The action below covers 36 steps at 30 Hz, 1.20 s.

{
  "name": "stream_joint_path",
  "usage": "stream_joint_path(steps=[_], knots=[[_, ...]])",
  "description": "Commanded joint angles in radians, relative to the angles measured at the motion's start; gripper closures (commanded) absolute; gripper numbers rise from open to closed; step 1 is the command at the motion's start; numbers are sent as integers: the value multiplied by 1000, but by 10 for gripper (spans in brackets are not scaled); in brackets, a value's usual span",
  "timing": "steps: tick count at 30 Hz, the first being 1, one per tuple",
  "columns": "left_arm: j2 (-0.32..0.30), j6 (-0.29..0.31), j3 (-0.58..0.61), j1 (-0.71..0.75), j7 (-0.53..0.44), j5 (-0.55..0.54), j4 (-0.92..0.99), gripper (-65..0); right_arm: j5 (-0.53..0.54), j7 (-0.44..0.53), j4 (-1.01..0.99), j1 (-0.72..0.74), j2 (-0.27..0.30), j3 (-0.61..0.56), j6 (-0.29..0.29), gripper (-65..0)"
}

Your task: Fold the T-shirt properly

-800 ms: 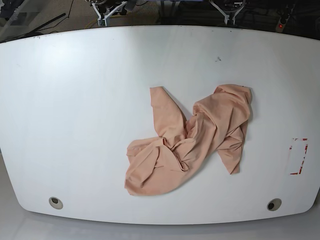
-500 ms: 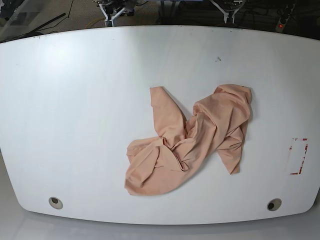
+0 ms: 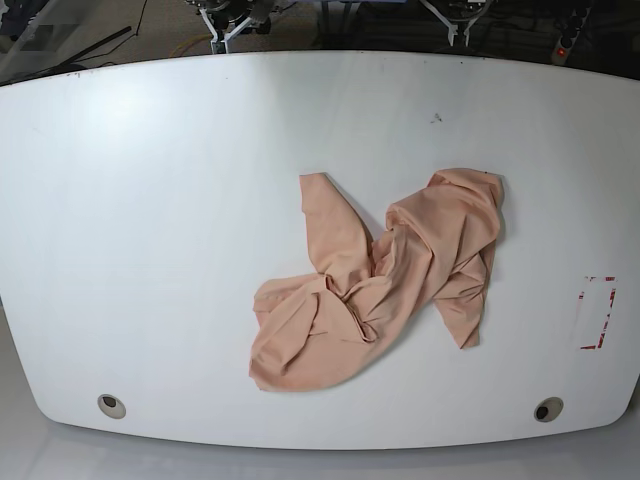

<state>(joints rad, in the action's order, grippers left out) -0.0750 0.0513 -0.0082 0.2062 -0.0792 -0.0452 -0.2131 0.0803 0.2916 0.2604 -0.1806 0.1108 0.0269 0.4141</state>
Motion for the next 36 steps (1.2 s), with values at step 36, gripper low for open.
stream_joint_path(steps=[36], knots=[[-41,-3,-66,830,2,0,-1236,-408,6,-134,1035,-699,14,130,15,-217]])
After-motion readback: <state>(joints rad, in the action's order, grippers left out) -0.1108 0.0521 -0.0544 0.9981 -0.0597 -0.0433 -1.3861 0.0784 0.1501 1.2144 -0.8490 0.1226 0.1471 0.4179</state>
